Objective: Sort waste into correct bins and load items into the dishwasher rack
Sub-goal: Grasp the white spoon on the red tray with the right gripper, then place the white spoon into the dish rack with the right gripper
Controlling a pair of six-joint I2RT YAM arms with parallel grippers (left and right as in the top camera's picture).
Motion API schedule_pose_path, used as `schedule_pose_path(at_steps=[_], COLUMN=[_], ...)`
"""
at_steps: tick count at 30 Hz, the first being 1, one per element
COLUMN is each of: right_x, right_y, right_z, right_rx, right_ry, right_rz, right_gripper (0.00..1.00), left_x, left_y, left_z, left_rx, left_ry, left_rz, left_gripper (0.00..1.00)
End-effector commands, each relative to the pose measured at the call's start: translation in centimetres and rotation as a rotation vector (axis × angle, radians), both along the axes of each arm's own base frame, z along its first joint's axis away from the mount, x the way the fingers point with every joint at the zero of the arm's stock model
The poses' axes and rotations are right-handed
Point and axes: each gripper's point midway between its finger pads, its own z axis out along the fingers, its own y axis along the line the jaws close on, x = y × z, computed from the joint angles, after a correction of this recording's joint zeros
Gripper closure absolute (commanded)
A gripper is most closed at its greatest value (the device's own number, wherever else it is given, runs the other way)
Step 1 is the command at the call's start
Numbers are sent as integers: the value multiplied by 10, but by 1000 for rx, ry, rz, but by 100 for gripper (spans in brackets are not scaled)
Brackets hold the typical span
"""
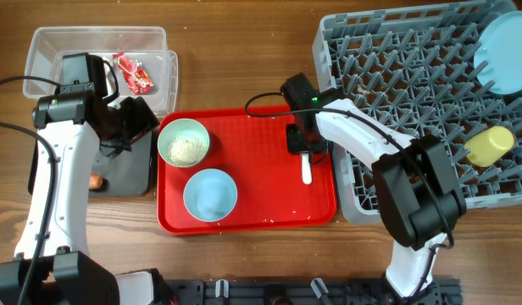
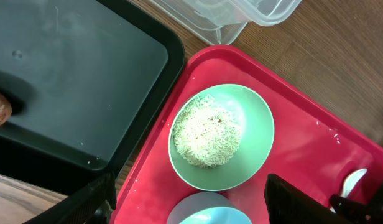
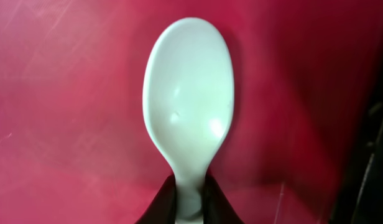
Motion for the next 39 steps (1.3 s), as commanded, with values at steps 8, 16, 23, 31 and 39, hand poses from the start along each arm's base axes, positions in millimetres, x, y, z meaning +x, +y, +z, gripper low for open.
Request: schedule_pose_path(at_steps=[8, 16, 23, 31, 39], right_x=[1, -6, -14, -25, -9], right_y=[13, -85, -119, -106, -92], right_z=[90, 196, 130, 75, 131], right_rx=[126, 45, -8, 43, 121], right_ry=[-159, -399, -134, 82, -78], right_rz=[114, 56, 51, 66, 41], right_gripper=[96, 96, 96, 86, 60], left_x=[0, 0, -1, 0, 0], left_y=[3, 3, 3, 3, 3], left_z=[6, 6, 6, 6, 6], left_rx=[11, 11, 10, 11, 11], left_ry=[-15, -15, -11, -12, -12], left_rz=[6, 6, 6, 6, 6], left_gripper=[24, 24, 24, 24, 23])
